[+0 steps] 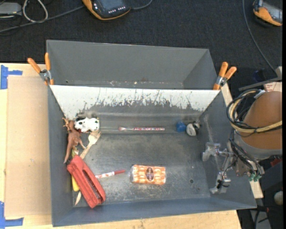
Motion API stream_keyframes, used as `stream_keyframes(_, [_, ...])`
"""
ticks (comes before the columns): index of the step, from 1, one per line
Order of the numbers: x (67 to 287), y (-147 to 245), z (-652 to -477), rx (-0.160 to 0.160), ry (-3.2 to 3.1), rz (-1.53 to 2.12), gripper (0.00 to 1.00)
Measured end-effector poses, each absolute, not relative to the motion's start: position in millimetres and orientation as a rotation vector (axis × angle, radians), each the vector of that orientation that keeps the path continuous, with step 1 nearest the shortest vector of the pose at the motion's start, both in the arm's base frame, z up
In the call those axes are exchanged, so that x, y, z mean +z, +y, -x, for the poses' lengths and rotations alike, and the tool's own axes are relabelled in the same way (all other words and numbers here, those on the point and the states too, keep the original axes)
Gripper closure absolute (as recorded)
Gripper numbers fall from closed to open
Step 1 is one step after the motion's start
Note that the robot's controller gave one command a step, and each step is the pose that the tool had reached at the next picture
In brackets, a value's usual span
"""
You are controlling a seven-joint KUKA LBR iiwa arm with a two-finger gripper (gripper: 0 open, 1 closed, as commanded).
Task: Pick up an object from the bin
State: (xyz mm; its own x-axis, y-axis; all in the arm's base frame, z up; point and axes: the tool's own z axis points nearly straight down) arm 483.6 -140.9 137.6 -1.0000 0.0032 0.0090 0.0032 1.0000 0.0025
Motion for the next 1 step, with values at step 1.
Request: stream_keyframes(1, [141.4, -140.2, -485.8, -0.001, -3.14, -0.003, 0.0])
